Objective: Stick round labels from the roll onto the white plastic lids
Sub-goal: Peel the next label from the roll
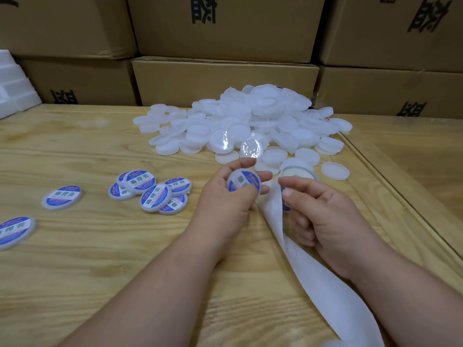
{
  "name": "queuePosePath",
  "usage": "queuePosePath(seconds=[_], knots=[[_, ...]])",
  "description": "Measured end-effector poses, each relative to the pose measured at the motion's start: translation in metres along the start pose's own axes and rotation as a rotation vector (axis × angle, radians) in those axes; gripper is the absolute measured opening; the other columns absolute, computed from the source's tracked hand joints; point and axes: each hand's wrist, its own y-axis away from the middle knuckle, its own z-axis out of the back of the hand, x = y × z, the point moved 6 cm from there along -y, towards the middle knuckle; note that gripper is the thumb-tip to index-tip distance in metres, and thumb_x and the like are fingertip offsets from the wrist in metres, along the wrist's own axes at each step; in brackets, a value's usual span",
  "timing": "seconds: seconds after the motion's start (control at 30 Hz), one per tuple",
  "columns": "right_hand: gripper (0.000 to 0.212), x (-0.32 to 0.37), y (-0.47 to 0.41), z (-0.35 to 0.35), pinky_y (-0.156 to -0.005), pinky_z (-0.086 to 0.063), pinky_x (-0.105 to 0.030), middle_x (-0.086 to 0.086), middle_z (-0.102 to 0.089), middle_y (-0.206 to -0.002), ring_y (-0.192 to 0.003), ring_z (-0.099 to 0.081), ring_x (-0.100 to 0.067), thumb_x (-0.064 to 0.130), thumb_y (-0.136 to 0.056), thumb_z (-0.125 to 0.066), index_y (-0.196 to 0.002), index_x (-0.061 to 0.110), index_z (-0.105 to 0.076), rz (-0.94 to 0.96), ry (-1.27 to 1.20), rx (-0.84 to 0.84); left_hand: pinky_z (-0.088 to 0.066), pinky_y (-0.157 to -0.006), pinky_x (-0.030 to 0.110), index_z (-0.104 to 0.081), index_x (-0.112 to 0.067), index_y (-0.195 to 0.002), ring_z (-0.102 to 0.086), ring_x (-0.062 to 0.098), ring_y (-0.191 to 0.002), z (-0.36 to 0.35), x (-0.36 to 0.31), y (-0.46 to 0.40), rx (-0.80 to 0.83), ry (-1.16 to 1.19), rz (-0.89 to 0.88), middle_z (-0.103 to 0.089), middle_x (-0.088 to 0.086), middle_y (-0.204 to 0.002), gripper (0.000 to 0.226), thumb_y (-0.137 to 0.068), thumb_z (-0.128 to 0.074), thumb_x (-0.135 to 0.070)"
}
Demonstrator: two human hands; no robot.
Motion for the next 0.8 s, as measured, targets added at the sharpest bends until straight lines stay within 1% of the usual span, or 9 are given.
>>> queuePosePath(seconds=[0.1,0.17,0.23,0.3,0.33,0.43,0.6,0.7,0.8], knots=[[0.014,0.006,0.003,0.004,-0.04,-0.031,-0.019,0.01,-0.05,-0.051,-0.041,-0.039,-0.006,0.013,-0.096,-0.065,-0.094,0.02,-0.076,0.089,0.034,-0.113,-0.049,-0.059,0.026,-0.076,-0.031,-0.092,-0.075,0.019,-0.089,0.009,0.001,-0.002,-0.123,0.096,0.039,-0.078,0.005,-0.101,0.019,-0.073,-0.081,-0.034],[0.014,0.009,0.005,0.005,-0.042,-0.036,-0.009,0.013,-0.054,-0.048,-0.04,-0.049,-0.002,0.007,-0.096,-0.062,-0.093,0.015,-0.074,0.164,0.095,-0.16,-0.048,-0.053,0.025,-0.073,-0.031,-0.095,-0.077,0.021,-0.085,0.01,0.0,-0.002,-0.163,0.114,0.064,-0.079,0.006,-0.098,0.014,-0.091,-0.07,-0.044],[0.016,0.009,0.006,0.005,-0.044,-0.036,-0.006,0.016,-0.053,-0.045,-0.04,-0.051,0.0,0.005,-0.096,-0.061,-0.092,0.015,-0.073,0.206,0.161,-0.175,-0.044,-0.042,0.023,-0.067,-0.033,-0.099,-0.074,0.02,-0.066,0.011,-0.002,-0.002,-0.179,0.139,0.084,-0.079,0.009,-0.094,0.027,-0.102,-0.048,-0.053],[0.019,0.008,0.006,0.005,-0.044,-0.034,-0.006,0.017,-0.045,-0.044,-0.038,-0.043,-0.001,0.007,-0.096,-0.061,-0.087,0.019,-0.074,0.211,0.205,-0.181,-0.037,-0.037,0.022,-0.064,-0.038,-0.096,-0.053,0.015,-0.04,0.011,-0.004,-0.002,-0.191,0.147,0.085,-0.078,0.013,-0.088,0.033,-0.104,-0.037,-0.057],[0.021,0.007,0.005,0.005,-0.044,-0.033,-0.007,0.016,-0.042,-0.044,-0.038,-0.04,-0.003,0.009,-0.095,-0.062,-0.087,0.022,-0.075,0.21,0.217,-0.182,-0.034,-0.037,0.021,-0.062,-0.038,-0.099,-0.043,0.015,-0.036,0.012,-0.003,-0.002,-0.202,0.142,0.085,-0.078,0.014,-0.085,0.03,-0.104,-0.038,-0.056],[0.024,0.006,0.004,0.007,-0.044,-0.034,-0.007,0.012,-0.038,-0.045,-0.039,-0.036,-0.003,0.01,-0.095,-0.062,-0.086,0.029,-0.075,0.208,0.233,-0.184,-0.036,-0.04,0.023,-0.051,-0.037,-0.117,-0.039,0.014,-0.041,0.013,0.001,-0.003,-0.211,0.126,0.073,-0.077,0.011,-0.083,0.017,-0.102,-0.054,-0.044],[0.026,0.006,0.004,0.006,-0.044,-0.034,-0.007,0.011,-0.036,-0.047,-0.039,-0.036,-0.003,0.011,-0.095,-0.062,-0.087,0.032,-0.075,0.21,0.247,-0.186,-0.052,-0.058,0.026,-0.034,-0.039,-0.14,-0.061,0.011,-0.062,0.02,0.006,-0.005,-0.287,0.317,0.088,-0.078,0.003,-0.101,0.064,-0.096,-0.064,-0.004],[0.027,0.005,0.004,0.007,-0.044,-0.035,-0.01,0.01,-0.035,-0.049,-0.04,-0.032,-0.004,0.011,-0.096,-0.062,-0.088,0.033,-0.076,0.212,0.257,-0.188,-0.057,-0.065,0.023,-0.052,-0.013,-0.13,-0.075,0.012,-0.087,0.023,0.003,-0.007,-0.308,0.401,0.103,-0.077,0.0,-0.113,0.031,-0.1,-0.059,-0.007],[0.025,0.004,0.003,0.007,-0.045,-0.036,-0.011,0.008,-0.036,-0.051,-0.042,-0.033,-0.007,0.012,-0.095,-0.063,-0.089,0.033,-0.076,0.212,0.259,-0.185,-0.06,-0.068,0.025,-0.054,-0.008,-0.121,-0.076,0.02,-0.096,0.025,0.001,-0.006,-0.352,0.512,0.133,-0.077,0.002,-0.11,0.021,-0.104,-0.056,-0.021]])
